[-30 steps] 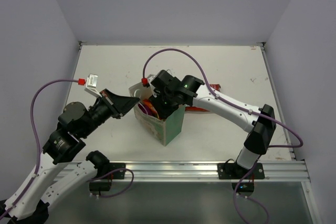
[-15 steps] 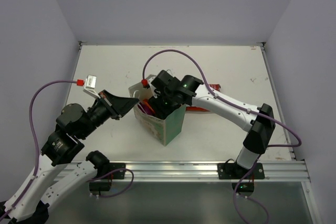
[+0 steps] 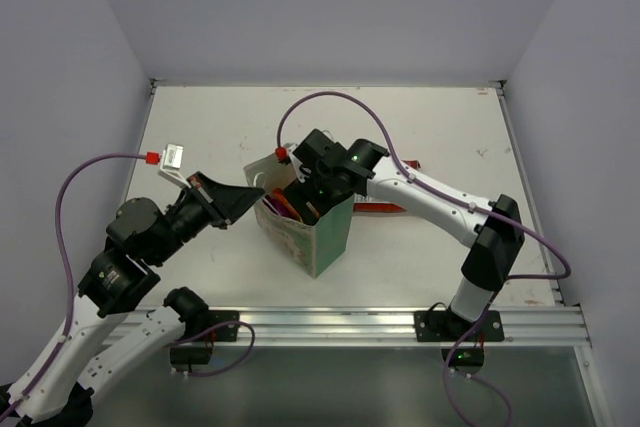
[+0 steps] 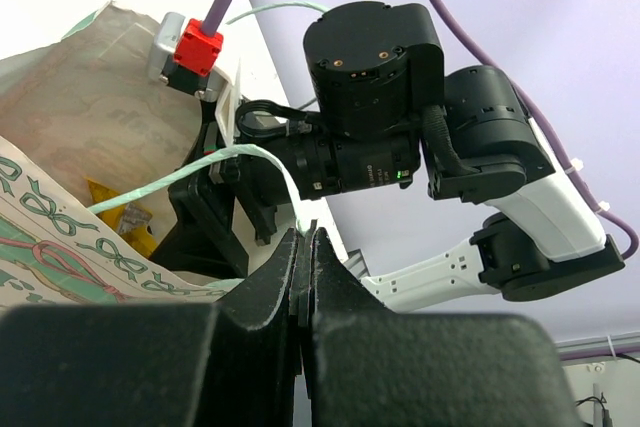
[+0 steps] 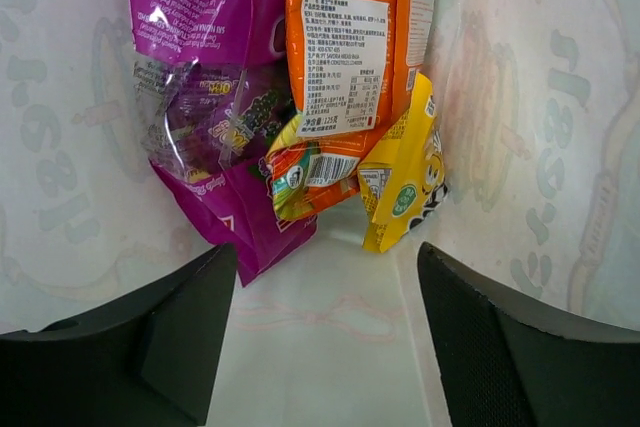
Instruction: Take the snacks out of the paper bag
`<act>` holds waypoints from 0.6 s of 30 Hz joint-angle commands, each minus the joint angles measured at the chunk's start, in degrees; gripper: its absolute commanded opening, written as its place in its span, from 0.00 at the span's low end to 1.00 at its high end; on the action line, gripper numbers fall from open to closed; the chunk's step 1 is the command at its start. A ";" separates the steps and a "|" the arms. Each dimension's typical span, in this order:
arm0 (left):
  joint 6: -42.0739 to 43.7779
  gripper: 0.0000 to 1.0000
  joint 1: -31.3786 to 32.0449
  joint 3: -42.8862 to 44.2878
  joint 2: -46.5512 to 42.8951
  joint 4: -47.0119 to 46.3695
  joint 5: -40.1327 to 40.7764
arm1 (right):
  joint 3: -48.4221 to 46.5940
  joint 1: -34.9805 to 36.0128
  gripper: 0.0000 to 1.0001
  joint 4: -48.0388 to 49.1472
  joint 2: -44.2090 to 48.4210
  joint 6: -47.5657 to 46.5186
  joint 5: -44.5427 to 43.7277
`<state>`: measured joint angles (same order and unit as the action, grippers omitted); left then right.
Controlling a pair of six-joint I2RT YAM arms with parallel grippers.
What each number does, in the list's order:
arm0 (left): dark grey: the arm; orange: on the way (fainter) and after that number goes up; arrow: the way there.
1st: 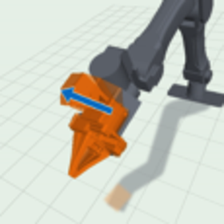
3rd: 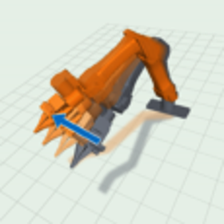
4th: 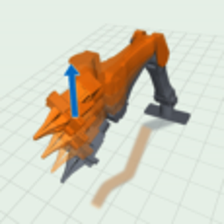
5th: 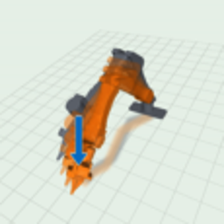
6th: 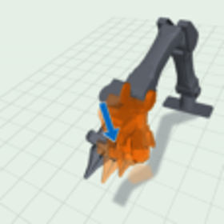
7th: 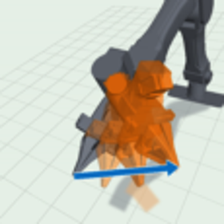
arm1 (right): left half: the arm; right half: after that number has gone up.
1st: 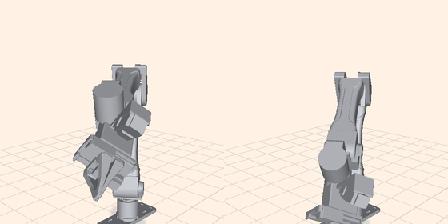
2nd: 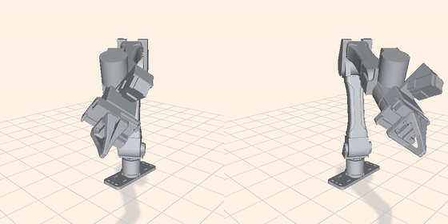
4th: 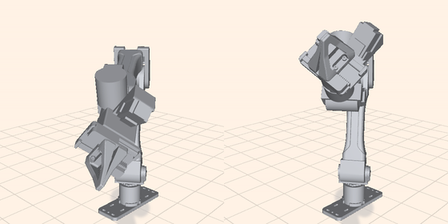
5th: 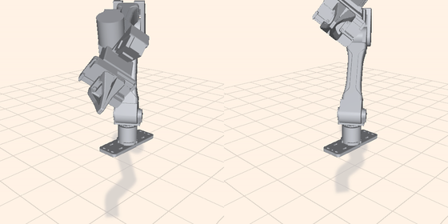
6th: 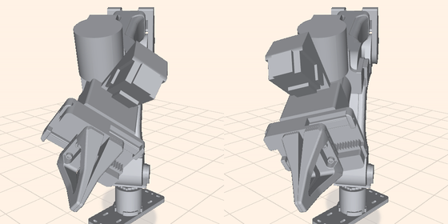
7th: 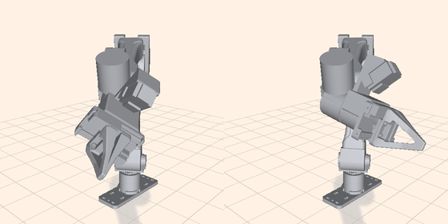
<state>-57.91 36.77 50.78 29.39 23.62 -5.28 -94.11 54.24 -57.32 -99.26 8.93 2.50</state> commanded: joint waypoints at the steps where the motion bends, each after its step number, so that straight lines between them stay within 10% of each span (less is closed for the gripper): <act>1: 0.60 0.00 0.23 0.46 0.06 -1.12 -0.87 | -1.08 -0.36 0.76 1.24 -1.11 -1.63 -0.92; 18: 0.34 0.00 0.23 -0.42 1.29 -2.96 -1.84 | -2.66 -0.98 0.77 1.69 -4.80 -2.34 -2.41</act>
<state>-57.91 36.77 50.74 30.13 23.20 -5.85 -94.37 53.93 -56.47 -103.28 7.86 1.98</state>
